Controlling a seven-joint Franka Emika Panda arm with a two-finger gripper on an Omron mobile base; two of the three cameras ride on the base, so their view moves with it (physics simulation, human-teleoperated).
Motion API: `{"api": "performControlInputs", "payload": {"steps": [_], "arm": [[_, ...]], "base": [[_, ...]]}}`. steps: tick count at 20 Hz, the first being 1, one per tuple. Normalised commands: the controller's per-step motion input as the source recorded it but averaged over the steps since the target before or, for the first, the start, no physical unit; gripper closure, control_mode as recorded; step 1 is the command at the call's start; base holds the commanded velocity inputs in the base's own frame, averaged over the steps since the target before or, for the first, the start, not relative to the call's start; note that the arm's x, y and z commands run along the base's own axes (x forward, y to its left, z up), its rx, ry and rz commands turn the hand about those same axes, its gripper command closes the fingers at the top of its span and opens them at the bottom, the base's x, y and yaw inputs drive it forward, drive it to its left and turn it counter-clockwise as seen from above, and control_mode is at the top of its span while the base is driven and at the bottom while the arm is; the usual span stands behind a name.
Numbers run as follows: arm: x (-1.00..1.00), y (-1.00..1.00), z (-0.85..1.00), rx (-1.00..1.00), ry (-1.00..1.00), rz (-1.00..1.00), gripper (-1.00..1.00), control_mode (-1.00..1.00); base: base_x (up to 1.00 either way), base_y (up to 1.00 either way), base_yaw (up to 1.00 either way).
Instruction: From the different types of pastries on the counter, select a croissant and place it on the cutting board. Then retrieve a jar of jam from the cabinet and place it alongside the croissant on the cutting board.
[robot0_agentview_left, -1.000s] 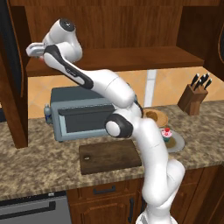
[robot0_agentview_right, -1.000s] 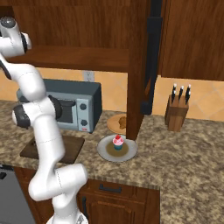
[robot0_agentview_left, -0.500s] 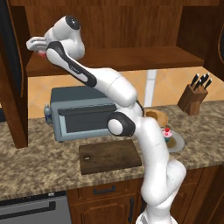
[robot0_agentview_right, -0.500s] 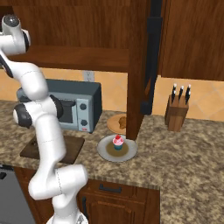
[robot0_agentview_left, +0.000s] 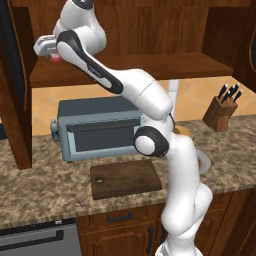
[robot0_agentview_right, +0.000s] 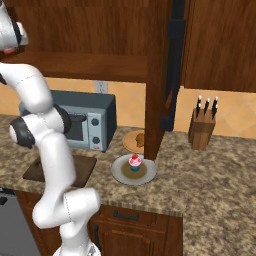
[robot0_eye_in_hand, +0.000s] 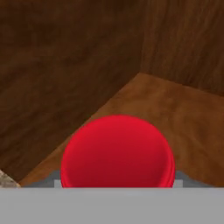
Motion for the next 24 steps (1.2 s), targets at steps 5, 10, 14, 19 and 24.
{"api": "performControlInputs", "payload": {"steps": [5, 10, 14, 19, 24], "arm": [[-0.70, -0.33, -0.12, 0.00, -0.09, 0.00, 1.00, -1.00], [0.05, -0.77, 0.02, 0.08, 0.00, 0.00, 1.00, -1.00], [-0.71, -0.14, -0.50, 0.00, 0.00, -0.03, 1.00, -1.00], [-1.00, -0.60, -1.00, 0.00, -0.01, -0.06, 1.00, -1.00], [-1.00, -0.77, -0.94, 0.03, -0.01, -0.05, 1.00, -1.00]], "base": [[0.00, 0.00, 0.00], [0.00, 0.00, 0.00], [0.00, 0.00, 0.00], [0.00, 0.00, 0.00], [0.00, 0.00, 0.00]]}}
